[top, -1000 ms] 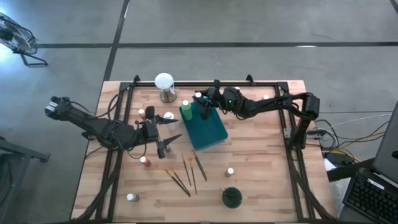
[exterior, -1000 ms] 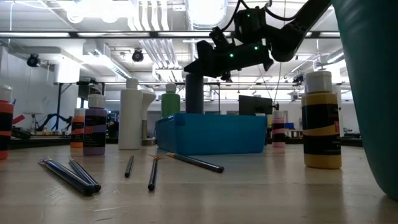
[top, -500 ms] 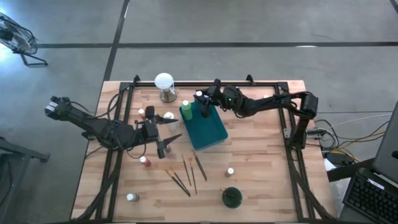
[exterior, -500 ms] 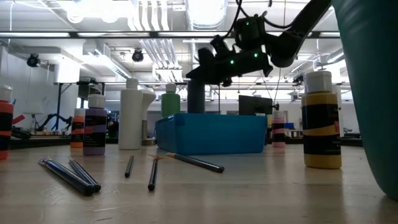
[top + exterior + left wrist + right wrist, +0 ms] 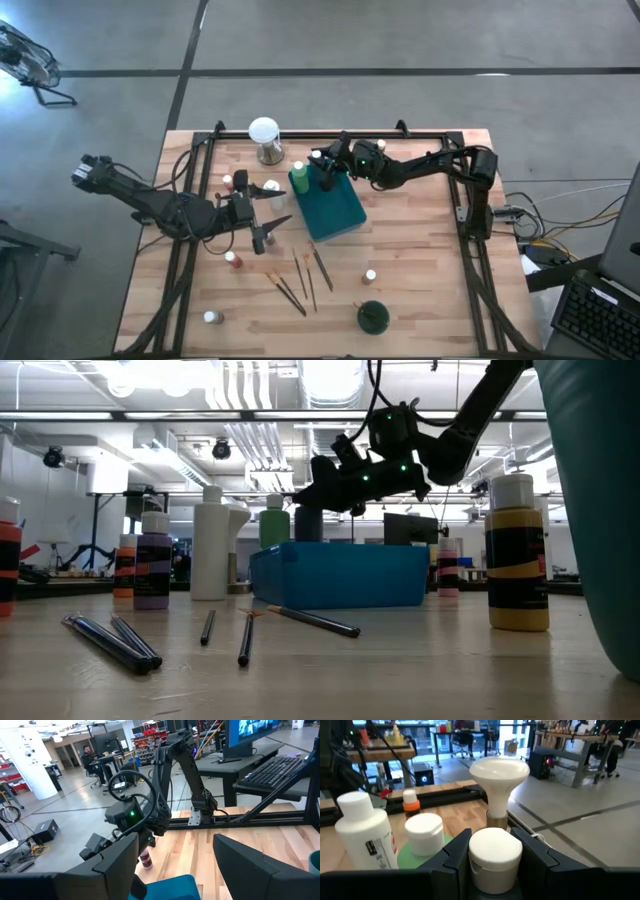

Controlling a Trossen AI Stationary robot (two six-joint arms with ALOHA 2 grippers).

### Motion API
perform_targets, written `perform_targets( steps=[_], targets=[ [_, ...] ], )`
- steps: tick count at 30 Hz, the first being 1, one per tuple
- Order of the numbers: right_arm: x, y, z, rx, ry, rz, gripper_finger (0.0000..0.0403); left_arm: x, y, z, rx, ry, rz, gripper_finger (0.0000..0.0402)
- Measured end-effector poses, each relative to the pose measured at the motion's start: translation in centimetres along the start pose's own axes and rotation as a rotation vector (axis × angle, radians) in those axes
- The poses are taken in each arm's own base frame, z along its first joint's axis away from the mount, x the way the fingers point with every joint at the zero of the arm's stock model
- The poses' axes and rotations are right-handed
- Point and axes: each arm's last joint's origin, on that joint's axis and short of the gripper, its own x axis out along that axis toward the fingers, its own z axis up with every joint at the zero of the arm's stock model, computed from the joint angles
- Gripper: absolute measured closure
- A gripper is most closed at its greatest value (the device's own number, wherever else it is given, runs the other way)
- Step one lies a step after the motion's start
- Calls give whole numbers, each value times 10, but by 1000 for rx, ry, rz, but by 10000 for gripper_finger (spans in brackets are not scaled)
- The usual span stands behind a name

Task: Pick & Place Paint Supplies
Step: Put the blue paint bottle into the blue bin

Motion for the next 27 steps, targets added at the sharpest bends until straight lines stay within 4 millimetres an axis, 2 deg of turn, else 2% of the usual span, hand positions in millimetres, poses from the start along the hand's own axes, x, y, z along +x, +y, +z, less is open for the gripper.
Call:
perform_targets(
  steps=[4, 9, 17, 27],
  targets=[
    [5, 0, -12, 18, -8, 20, 291, 0, 0, 0, 3, 0, 0, 140],
    [6, 0, -16, 20, -7, 22, 291, 0, 0, 0, 3, -1, 0, 140],
    [2, 0, -9, -14, 23, 17, 291, 0, 1, 0, 16, -1, 4, 140],
    [2, 1, -9, 7, 25, 23, 291, 0, 1, 0, 16, 0, 6, 140]
  ],
)
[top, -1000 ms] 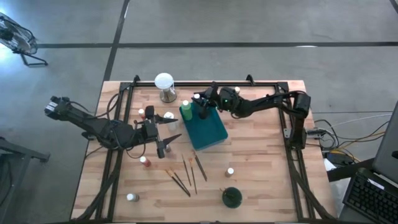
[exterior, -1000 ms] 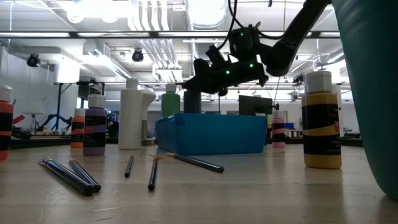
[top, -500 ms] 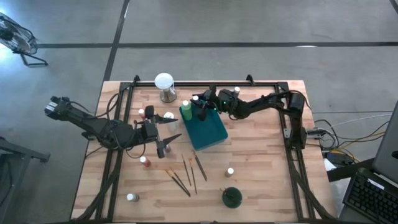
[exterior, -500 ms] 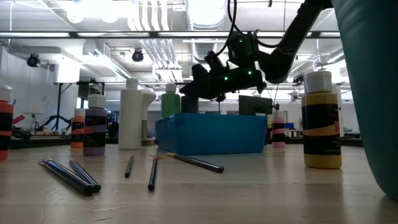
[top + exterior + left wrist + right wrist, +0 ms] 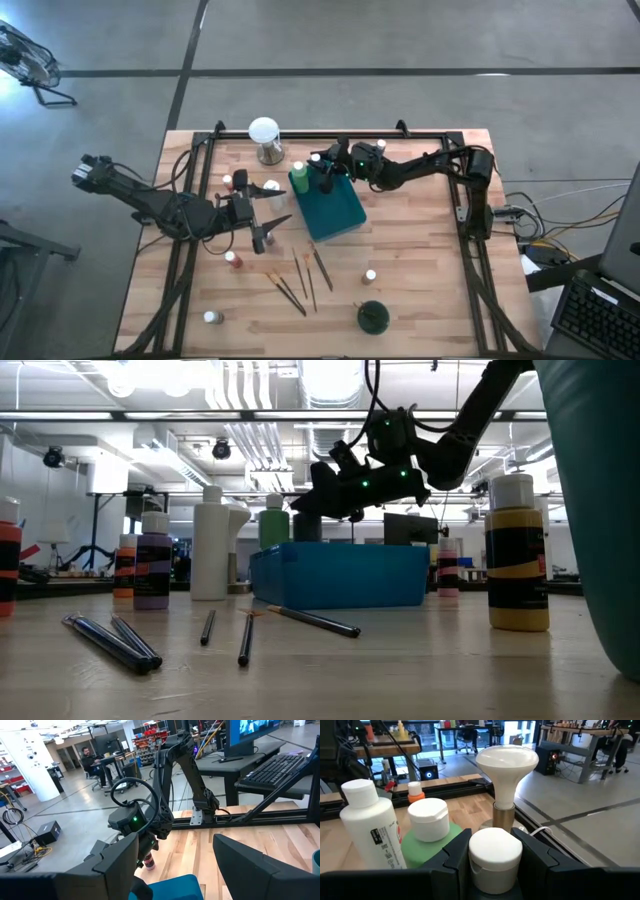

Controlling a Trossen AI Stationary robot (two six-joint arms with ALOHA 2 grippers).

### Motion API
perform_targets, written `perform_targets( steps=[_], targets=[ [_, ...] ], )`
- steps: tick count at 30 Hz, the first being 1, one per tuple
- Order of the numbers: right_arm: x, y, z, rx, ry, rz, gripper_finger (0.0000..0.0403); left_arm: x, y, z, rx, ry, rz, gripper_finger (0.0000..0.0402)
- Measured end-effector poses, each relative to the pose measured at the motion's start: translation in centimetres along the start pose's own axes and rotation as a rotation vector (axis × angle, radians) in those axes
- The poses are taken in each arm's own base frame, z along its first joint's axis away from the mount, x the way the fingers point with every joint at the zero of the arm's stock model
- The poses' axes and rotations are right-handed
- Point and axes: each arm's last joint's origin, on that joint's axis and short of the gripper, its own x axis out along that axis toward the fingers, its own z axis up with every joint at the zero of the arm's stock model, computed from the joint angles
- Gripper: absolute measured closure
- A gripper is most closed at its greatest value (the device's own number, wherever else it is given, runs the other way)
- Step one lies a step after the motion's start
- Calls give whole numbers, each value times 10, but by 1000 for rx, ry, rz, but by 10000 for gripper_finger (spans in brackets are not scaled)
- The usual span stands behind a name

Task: Pick & Place Paint Supplies
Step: Put the blue paint bottle into the blue bin, then put the gold paint brush into the green cup

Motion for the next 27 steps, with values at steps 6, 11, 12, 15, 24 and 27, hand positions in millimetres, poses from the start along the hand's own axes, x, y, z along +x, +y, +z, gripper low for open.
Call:
perform_targets(
  steps=[6, 11, 12, 15, 24, 27],
  targets=[
    [0, 0, 0, 14, 1, 1, 291, 0, 0, 0, -1, 0, 2, 140],
    [0, 0, -1, 17, 1, 1, 280, 0, 0, 0, -2, 0, 2, 140],
    [0, 0, -1, 17, 1, 1, 264, 0, 0, 0, -2, 0, 2, 140],
    [0, 0, -1, 14, 1, -1, 208, 0, 0, 0, -3, 0, 2, 140],
    [-1, 0, 5, -17, -12, -3, 137, 0, 0, 0, -3, 0, 2, 140],
    [-4, 1, 13, -22, -32, 1, 137, 0, 0, 0, -3, 0, 2, 140]
  ],
)
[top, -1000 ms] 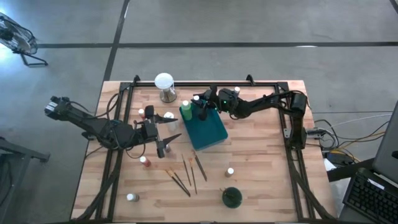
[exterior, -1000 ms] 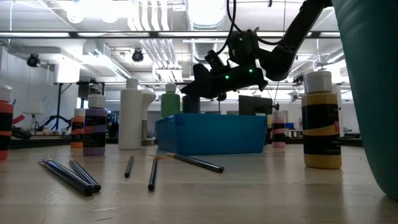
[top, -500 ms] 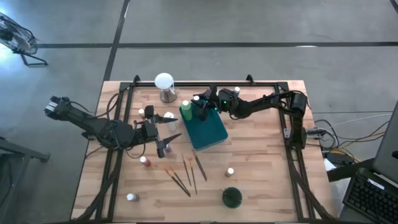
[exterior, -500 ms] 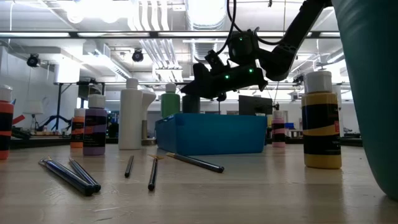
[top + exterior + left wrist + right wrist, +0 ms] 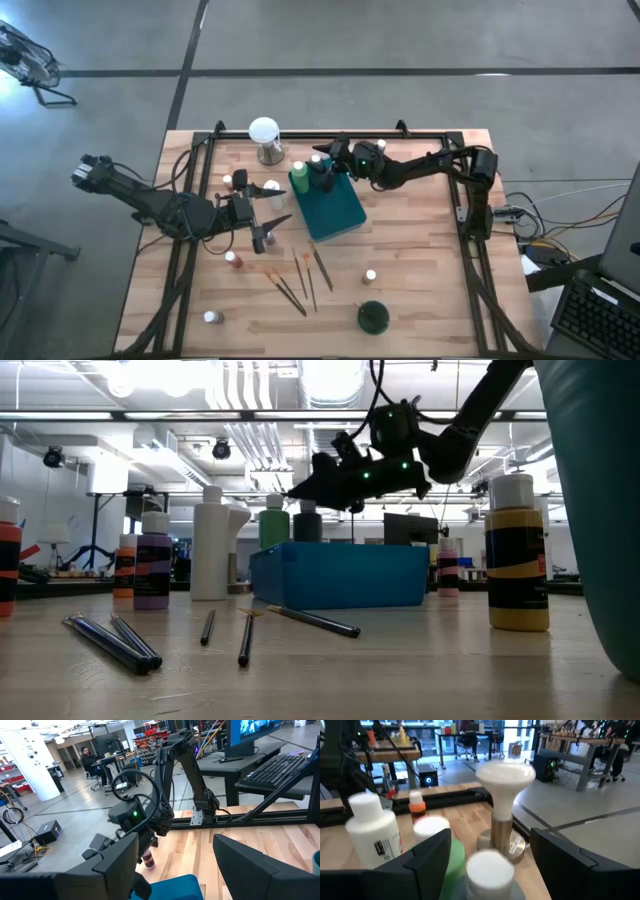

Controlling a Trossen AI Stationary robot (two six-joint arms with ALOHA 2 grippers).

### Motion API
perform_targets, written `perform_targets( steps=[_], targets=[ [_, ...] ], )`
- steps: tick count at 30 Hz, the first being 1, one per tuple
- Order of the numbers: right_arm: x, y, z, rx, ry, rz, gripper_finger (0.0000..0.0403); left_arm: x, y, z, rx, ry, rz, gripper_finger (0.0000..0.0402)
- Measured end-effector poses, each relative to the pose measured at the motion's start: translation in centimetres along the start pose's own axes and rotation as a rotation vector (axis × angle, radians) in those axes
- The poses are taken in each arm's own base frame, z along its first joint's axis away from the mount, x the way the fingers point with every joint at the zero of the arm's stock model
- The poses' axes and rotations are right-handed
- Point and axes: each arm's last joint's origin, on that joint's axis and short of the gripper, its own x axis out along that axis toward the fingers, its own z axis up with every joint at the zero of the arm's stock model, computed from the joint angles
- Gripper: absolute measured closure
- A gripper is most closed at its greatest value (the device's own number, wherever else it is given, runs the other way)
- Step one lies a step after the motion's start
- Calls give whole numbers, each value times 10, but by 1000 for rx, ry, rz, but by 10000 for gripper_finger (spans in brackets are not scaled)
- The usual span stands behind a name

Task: Pick & Place Paint Supplies
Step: Put the gold paint brush into the green cup

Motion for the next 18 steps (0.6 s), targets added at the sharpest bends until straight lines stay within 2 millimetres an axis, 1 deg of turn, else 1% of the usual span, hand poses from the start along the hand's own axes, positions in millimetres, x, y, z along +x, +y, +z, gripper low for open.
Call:
perform_targets(
  steps=[3, 8, 14, 18],
  targets=[
    [-5, 1, 13, -16, -10, 8, 146, 0, 0, 0, 0, 0, 0, 140],
    [-22, 5, 44, -75, -16, 15, 165, 0, 0, 0, 1, 0, 0, 140],
    [-52, 12, 82, -140, 15, 32, 184, 0, 0, 0, 18, 2, 0, 140],
    [-76, 18, 103, -167, 45, 54, 194, 0, 0, 0, 16, 2, -9, 140]
  ],
)
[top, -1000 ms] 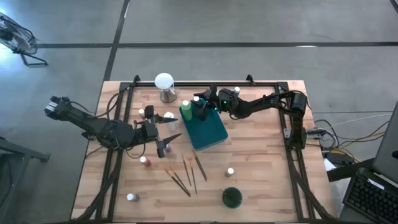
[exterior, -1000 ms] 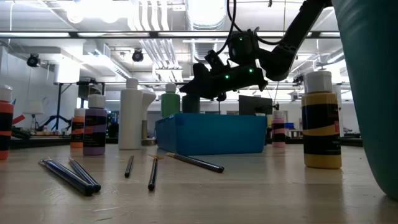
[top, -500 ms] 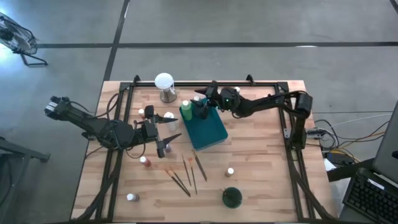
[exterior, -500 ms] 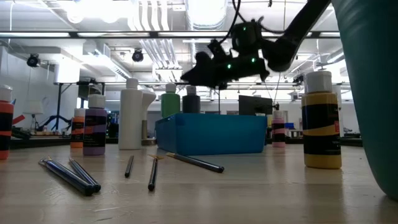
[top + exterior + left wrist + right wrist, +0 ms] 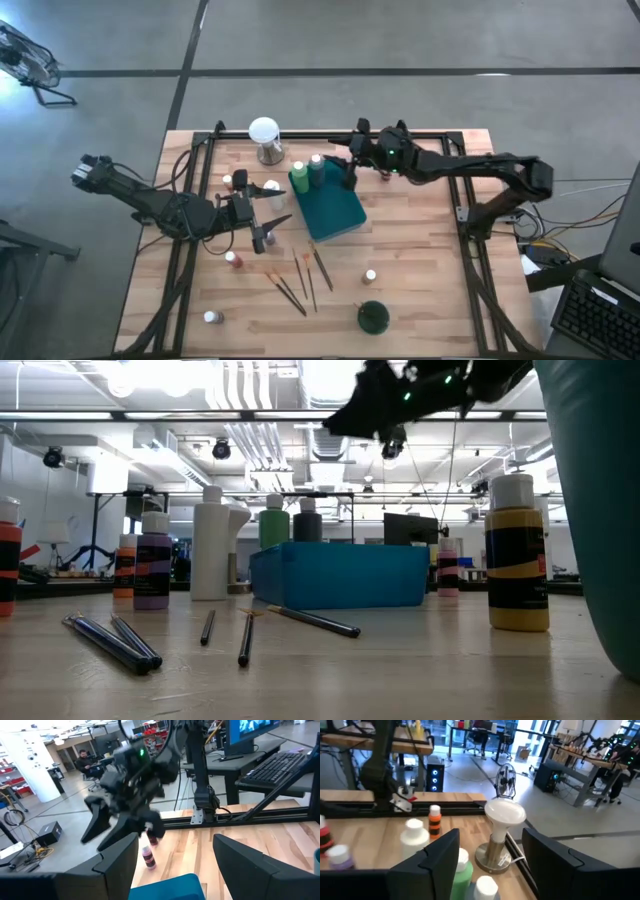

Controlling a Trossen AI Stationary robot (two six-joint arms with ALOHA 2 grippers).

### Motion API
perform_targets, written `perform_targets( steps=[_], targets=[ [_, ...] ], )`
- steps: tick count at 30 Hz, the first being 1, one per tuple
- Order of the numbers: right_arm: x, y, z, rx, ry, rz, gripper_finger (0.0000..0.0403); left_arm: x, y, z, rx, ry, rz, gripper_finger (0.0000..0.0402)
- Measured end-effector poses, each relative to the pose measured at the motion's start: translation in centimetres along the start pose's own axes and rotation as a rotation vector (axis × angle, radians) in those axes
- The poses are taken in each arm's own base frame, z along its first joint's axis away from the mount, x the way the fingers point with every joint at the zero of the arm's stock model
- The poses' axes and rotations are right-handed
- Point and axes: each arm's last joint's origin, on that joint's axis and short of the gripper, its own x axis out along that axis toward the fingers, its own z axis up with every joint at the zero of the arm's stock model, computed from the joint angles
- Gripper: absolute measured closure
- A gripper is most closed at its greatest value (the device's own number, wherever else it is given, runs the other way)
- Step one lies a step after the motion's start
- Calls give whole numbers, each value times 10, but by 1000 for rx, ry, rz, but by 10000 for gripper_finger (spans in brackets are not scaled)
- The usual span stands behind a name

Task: Pick & Place Paint Supplies
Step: Put the gold paint brush into the green cup

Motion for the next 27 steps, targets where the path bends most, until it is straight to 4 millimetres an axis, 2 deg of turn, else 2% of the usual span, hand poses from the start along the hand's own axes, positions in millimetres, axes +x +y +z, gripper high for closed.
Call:
perform_targets(
  steps=[5, 12, 17, 21, 27],
  targets=[
    [-32, 8, 19, -8, 40, 38, 202, -2, 0, -5, -15, 53, -8, 140],
    [-62, 21, 30, -9, 76, 93, 215, -6, 1, -42, -95, 299, 272, 140],
    [-66, 23, 26, -9, 82, 95, 225, -6, -4, -65, -150, 385, 316, 140],
    [-63, 23, 18, -5, 108, 96, 230, -9, -7, -81, -186, 429, 287, 140],
    [-64, 25, 15, 17, 127, 100, 221, -11, -18, -96, -282, 543, 54, 140]
  ],
)
